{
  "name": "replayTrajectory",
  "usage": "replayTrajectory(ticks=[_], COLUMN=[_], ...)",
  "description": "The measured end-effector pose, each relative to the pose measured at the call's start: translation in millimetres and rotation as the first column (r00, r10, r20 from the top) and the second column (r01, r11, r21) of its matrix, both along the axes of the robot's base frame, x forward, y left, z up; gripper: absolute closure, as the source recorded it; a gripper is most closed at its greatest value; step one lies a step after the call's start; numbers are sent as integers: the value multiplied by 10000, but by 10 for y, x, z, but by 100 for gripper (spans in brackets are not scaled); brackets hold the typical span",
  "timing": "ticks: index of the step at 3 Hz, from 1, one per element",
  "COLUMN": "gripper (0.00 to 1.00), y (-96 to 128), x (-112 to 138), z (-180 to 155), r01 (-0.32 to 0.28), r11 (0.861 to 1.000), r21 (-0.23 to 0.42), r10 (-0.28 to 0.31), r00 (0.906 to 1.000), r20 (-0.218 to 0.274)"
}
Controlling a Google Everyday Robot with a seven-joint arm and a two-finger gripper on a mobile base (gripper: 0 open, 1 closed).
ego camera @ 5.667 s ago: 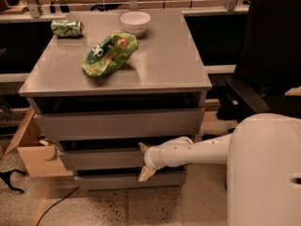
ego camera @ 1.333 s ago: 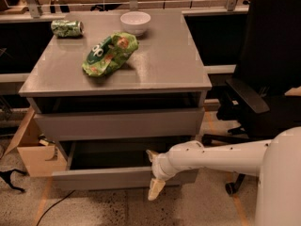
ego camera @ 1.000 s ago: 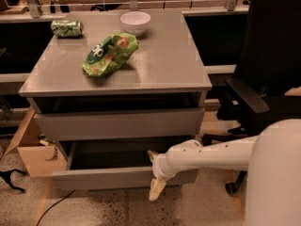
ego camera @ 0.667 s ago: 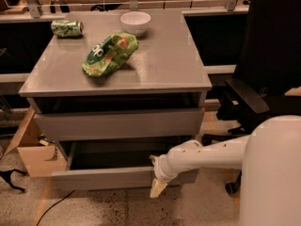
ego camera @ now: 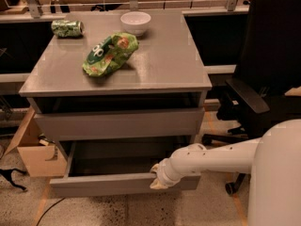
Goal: Open middle drawer
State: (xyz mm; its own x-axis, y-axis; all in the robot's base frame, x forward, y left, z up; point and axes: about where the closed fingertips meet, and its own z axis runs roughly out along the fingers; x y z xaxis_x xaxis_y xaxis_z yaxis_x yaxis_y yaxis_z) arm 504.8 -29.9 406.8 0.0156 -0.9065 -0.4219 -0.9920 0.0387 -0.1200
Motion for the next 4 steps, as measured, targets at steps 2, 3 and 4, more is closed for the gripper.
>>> replayTrajectory(ticks=[2,3,4], gripper=[100,100,100], y=[-87,-93,-139], x=[-253,-274,-429], z=[38,40,64], r01=[451,502,836], r11=[9990,9987,9965], r21=[-55,-49,-19], r10=[-453,-504,-835], r00=[9976,9973,9939], r20=[-515,-542,-725])
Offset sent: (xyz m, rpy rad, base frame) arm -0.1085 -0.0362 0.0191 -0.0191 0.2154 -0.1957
